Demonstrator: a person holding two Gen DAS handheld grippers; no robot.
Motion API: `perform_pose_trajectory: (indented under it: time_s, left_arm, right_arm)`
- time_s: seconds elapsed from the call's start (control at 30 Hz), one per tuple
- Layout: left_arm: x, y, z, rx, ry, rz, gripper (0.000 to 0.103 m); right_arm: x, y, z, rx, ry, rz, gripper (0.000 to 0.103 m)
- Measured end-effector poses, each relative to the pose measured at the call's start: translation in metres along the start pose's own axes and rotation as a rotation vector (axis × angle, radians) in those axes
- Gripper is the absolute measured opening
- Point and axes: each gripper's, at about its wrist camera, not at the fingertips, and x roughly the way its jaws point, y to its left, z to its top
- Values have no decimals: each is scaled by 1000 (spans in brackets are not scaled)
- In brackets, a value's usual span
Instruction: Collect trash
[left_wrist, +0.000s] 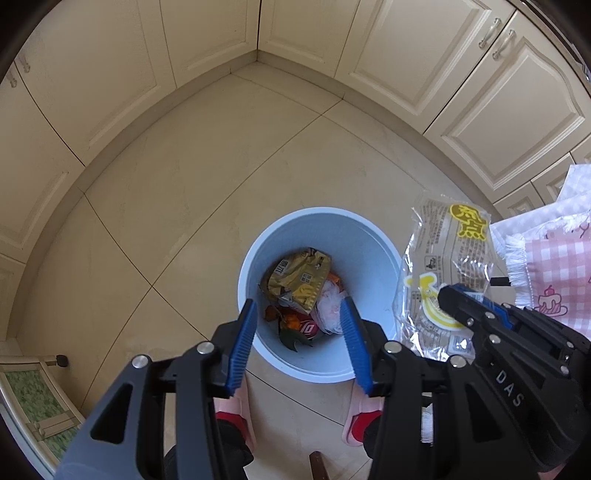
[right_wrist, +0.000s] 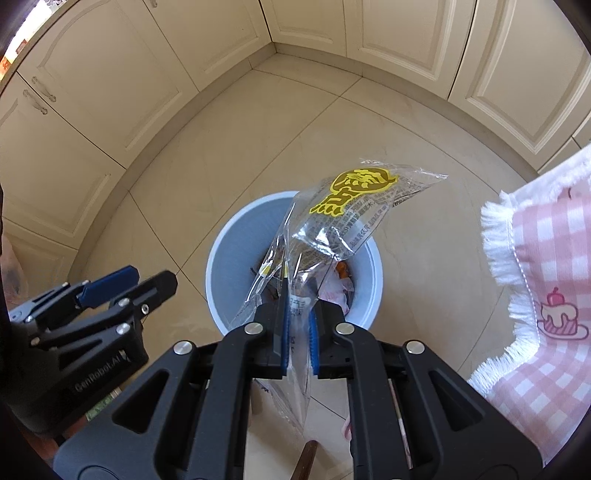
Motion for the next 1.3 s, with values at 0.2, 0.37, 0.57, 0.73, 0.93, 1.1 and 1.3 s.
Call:
perform_pose_trajectory:
  time_s: [0.2, 0.37, 0.57, 0.73, 0.93, 1.1, 1.3]
  left_arm:
    - [-1, 2, 0, -11, -2, -10, 46]
    - [-2, 4, 1, -17, -2, -20, 46]
    - [-5, 7, 2, -37, -1, -41, 46]
    - [-20, -2, -4, -22, -42, -60, 46]
    - [-69, -13, -26, -14, -136, -78, 61]
    - [-140, -36, -49, 20, -272, -74, 67]
    - [-239, -74, -91, 78, -458, -88, 73]
  right_arm:
    - [-2, 6, 7, -5, -7, -5, 21]
    - [-3, 8, 9, 0, -14, -6, 34]
    - [-10, 6, 8, -7, -29, -23, 42]
    - [-34, 6, 0, -22, -58, -52, 43]
    - [-101, 9, -18, -62, -169, -122, 48]
    - [-187, 9, -44, -80, -316, -183, 54]
    - [-281, 5, -80, -68, -478, -210, 59]
